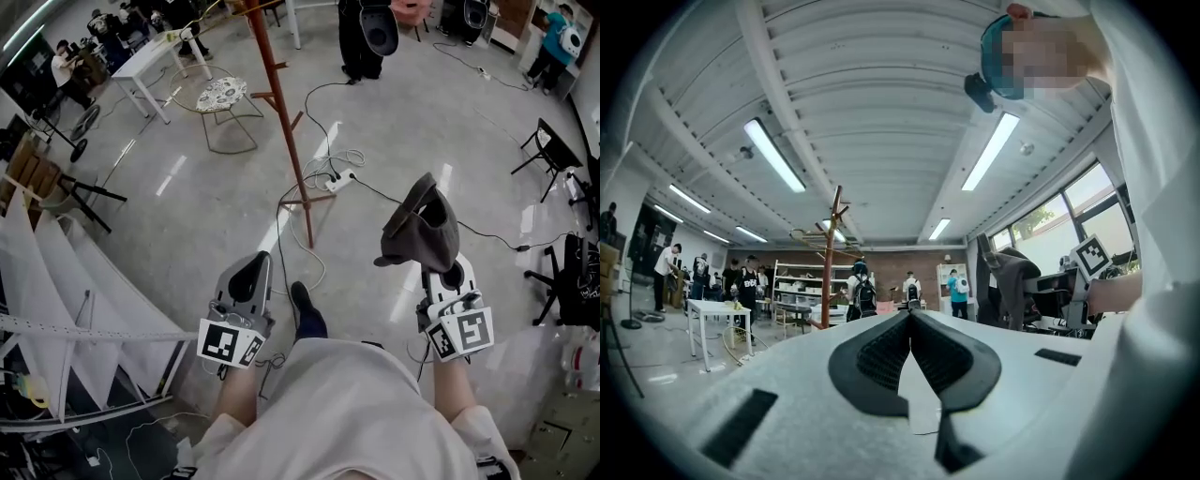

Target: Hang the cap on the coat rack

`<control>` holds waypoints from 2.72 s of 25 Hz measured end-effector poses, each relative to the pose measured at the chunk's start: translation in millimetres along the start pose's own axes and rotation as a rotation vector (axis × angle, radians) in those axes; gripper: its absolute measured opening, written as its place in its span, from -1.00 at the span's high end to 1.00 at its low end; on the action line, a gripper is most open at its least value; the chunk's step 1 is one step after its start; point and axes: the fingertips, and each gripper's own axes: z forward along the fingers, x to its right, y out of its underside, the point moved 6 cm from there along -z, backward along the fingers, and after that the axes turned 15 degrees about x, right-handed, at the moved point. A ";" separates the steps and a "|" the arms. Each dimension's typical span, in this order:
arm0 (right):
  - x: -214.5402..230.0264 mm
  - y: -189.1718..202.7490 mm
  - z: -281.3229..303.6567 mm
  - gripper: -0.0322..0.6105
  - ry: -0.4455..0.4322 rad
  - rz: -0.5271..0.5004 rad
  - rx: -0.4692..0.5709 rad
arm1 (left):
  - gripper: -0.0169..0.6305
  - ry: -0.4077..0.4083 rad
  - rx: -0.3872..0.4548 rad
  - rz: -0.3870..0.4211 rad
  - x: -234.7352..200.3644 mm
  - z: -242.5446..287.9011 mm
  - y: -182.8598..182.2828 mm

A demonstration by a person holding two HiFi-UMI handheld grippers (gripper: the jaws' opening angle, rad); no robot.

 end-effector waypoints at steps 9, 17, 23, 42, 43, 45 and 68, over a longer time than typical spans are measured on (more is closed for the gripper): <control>-8.1 53.7 179.5 0.81 0.038 -0.028 0.001 | 0.92 0.060 -0.015 0.007 -170.5 109.2 34.2; -18.5 83.8 291.3 0.81 0.028 -0.011 0.011 | 0.92 0.067 -0.012 -0.003 -261.2 164.1 50.4; -6.2 95.4 327.5 0.81 -0.012 0.006 -0.018 | 0.92 0.017 -0.026 -0.028 -274.8 179.9 61.5; 10.7 158.4 390.1 0.81 -0.091 0.034 -0.125 | 0.92 -0.066 -0.053 -0.036 -268.3 179.6 70.9; 10.9 161.0 394.0 0.81 -0.091 0.034 -0.128 | 0.92 -0.069 -0.053 -0.038 -268.4 178.3 70.6; 11.3 166.6 402.1 0.81 -0.091 0.030 -0.134 | 0.92 -0.076 -0.054 -0.039 -269.0 174.8 70.2; 14.2 233.4 454.4 0.81 -0.056 0.030 -0.251 | 0.92 -0.175 -0.071 -0.024 -297.0 147.2 71.7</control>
